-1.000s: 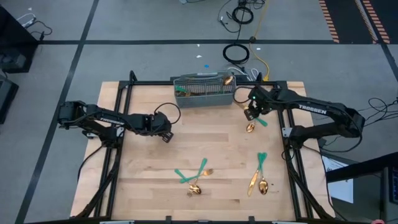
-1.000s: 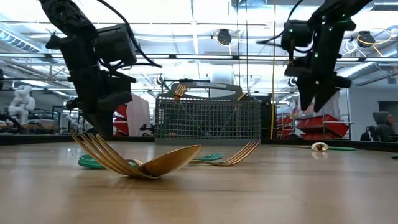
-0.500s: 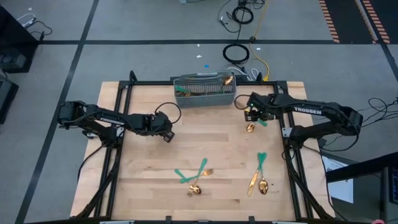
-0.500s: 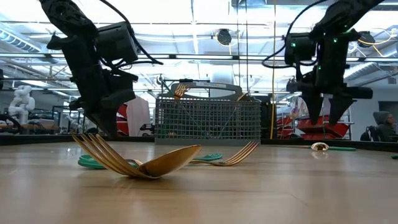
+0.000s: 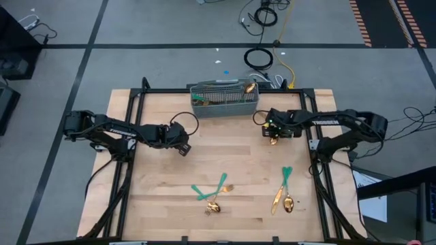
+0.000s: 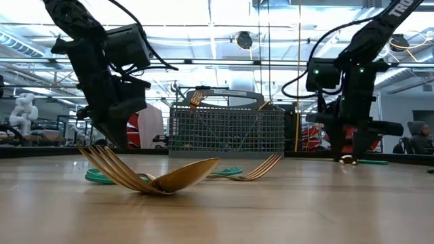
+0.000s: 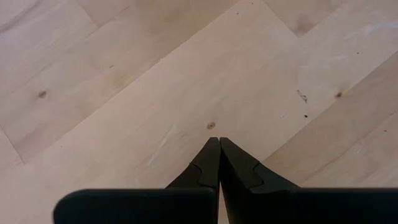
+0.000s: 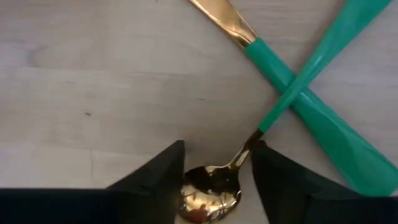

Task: Sort silverware
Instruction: Put the gold spoon into the middle right section of the gray utensil holder

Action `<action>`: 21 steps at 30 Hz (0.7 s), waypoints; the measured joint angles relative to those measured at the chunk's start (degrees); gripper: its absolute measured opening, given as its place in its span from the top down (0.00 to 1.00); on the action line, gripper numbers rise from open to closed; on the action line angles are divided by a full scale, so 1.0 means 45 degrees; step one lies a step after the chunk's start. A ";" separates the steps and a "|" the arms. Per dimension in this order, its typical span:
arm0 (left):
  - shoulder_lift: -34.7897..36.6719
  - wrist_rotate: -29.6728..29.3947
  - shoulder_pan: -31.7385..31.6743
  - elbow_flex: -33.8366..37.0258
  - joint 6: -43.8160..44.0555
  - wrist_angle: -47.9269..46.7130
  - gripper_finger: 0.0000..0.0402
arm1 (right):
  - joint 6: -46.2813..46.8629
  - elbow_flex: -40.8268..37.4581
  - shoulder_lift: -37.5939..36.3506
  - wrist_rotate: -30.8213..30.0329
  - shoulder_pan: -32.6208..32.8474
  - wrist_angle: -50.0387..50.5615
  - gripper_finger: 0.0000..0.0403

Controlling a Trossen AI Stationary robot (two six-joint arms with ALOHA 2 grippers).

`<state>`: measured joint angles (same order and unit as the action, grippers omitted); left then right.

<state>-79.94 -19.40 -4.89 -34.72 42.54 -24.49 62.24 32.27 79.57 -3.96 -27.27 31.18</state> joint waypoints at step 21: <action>0.0000 -0.0039 0.0010 0.0000 -0.0233 0.0030 0.98 | -0.0742 0.0839 -0.2712 0.0129 0.1503 0.4214 1.00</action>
<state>-79.94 -19.57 -4.84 -34.72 41.50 -24.36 58.90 36.05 67.37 -3.38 -20.50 50.14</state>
